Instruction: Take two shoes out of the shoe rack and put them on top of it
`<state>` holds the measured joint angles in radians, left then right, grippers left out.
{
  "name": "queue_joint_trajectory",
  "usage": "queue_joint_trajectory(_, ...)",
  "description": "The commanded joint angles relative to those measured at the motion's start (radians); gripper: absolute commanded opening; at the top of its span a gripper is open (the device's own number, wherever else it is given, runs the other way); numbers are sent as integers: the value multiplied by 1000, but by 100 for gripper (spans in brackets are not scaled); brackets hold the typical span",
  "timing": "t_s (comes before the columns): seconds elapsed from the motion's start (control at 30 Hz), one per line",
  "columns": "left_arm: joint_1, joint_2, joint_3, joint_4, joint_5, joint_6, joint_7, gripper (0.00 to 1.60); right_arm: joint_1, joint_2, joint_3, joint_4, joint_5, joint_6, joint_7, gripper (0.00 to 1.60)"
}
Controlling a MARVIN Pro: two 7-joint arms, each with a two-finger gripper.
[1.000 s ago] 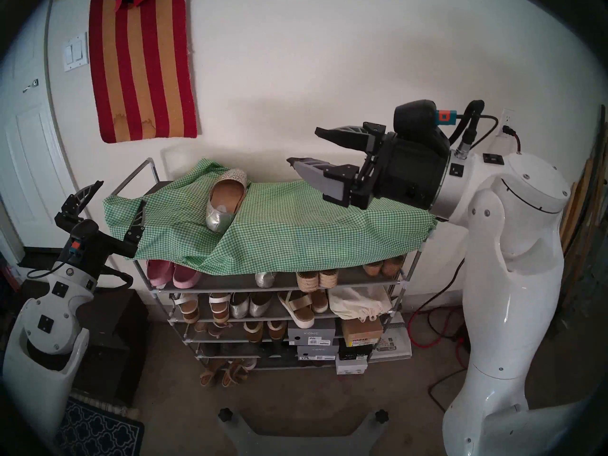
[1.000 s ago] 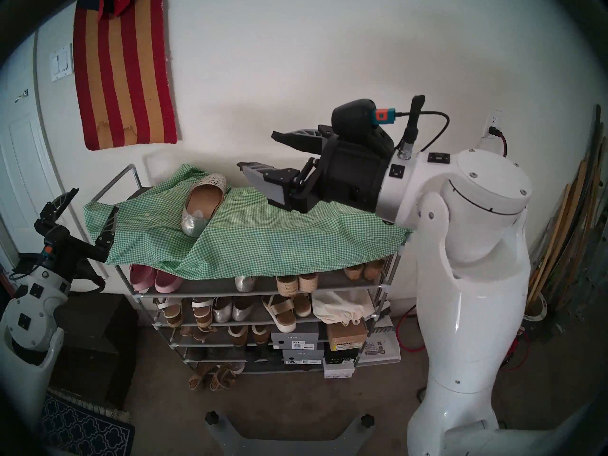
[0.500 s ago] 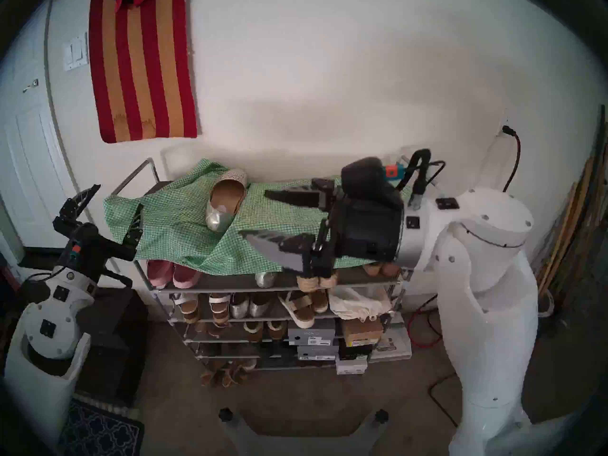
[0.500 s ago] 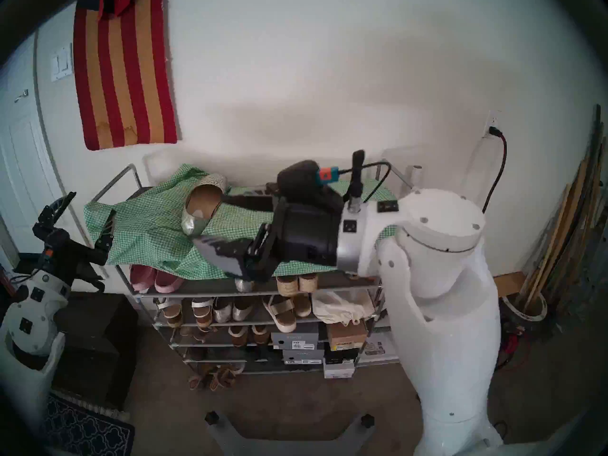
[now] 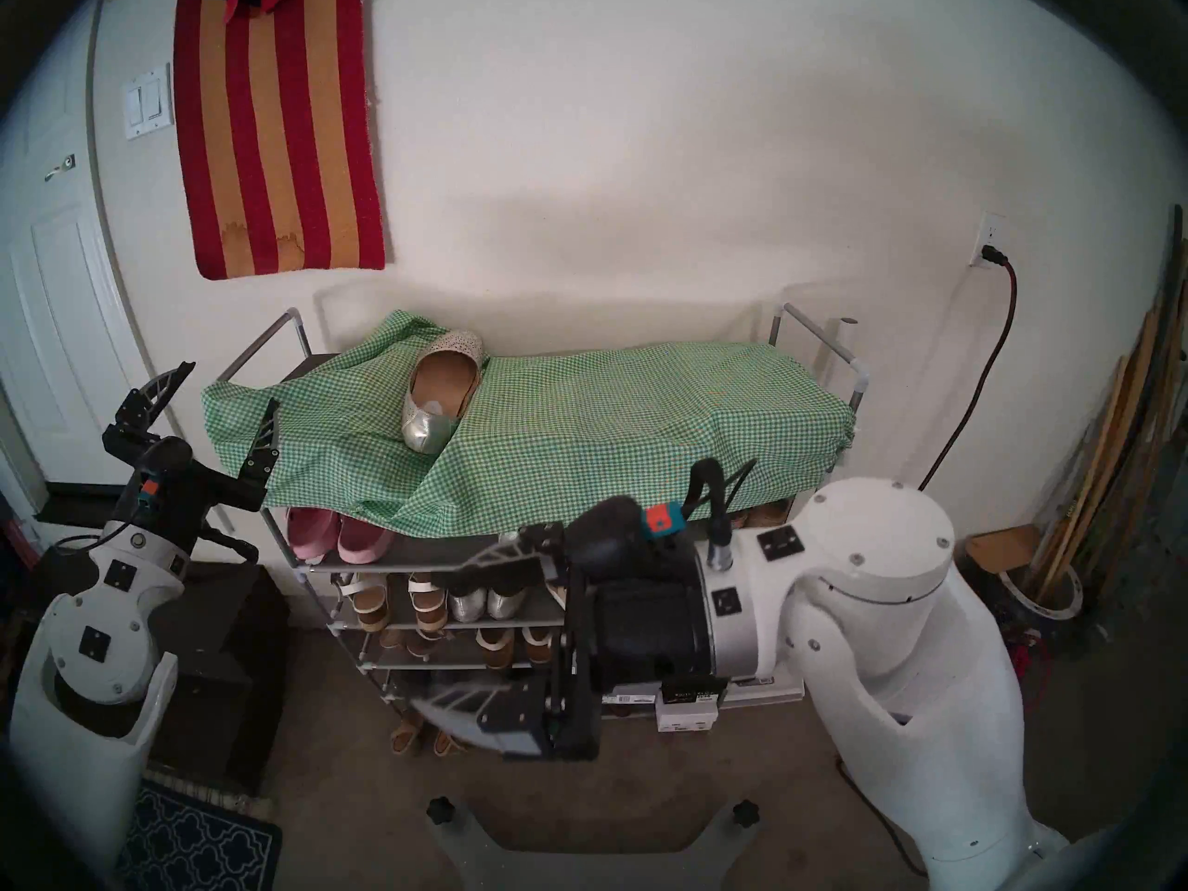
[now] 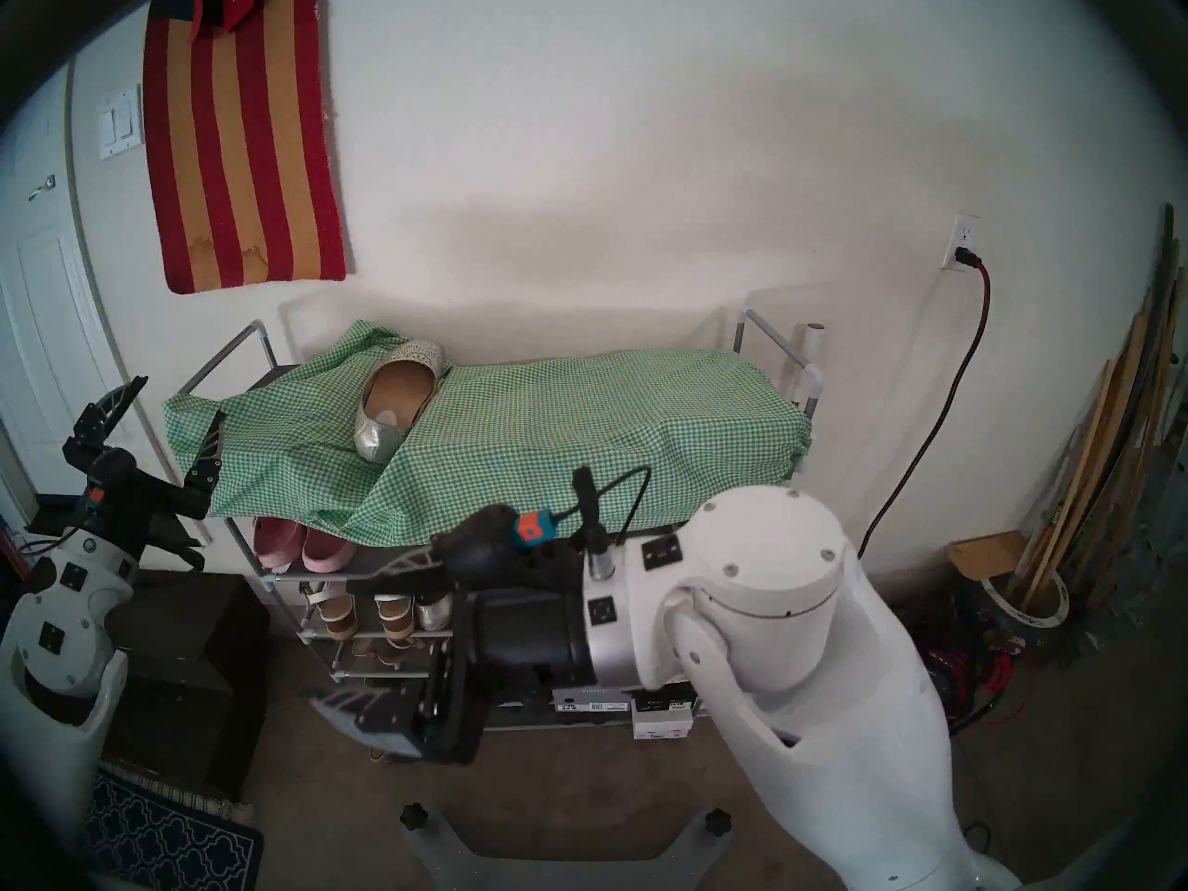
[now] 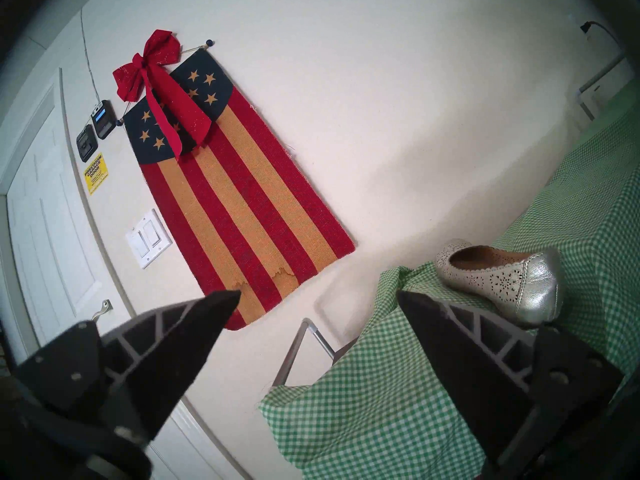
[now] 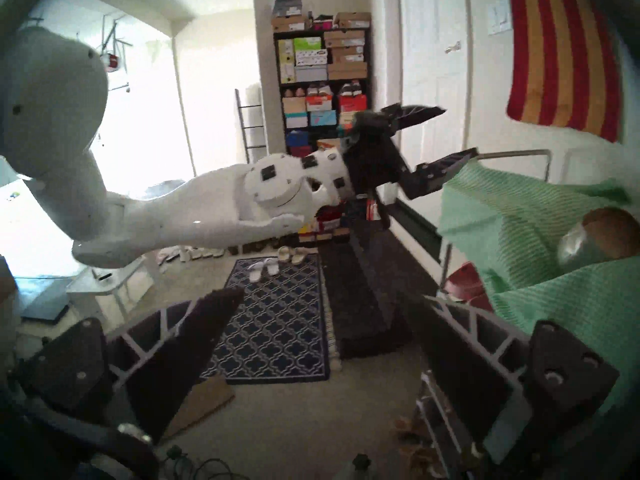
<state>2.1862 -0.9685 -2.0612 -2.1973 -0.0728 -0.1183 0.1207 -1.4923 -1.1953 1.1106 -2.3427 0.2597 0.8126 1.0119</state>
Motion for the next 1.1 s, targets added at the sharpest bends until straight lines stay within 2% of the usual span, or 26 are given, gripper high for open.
queue_joint_trajectory(0.0, 1, -2, 1, -8, -6, -6, -3, 160, 8, 60, -117, 43, -13, -51, 79, 160)
queue_joint_trajectory(0.17, 1, -3, 0, -8, -6, -7, -4, 160, 66, 65, -191, 96, -30, -94, 114, 160)
queue_joint_trajectory(0.23, 1, -3, 0, -8, -7, -7, -5, 160, 110, 61, -242, 122, -61, -111, 131, 160)
queue_joint_trajectory(0.3, 1, -3, 0, -8, -7, -8, -5, 160, 143, 53, -266, 133, -94, -110, 120, 160)
queue_joint_trajectory(0.43, 1, -3, 0, -8, -7, -8, -5, 160, 183, 48, -282, 171, -141, -116, 104, 160)
queue_joint_trajectory(0.5, 1, -3, 0, -8, -7, -8, -5, 160, 202, 28, -277, 210, -190, -114, 97, 160)
queue_joint_trajectory(0.57, 1, -3, 0, -8, -7, -8, -5, 160, 227, 29, -289, 229, -189, -114, 92, 160)
queue_joint_trajectory(0.83, 1, -4, 0, -8, -8, -9, -6, 160, 300, -45, -313, 398, -240, -126, 95, 160)
queue_joint_trajectory(1.07, 1, -5, -1, -8, -8, -9, -8, 160, 348, -79, -358, 485, -286, -157, 89, 160)
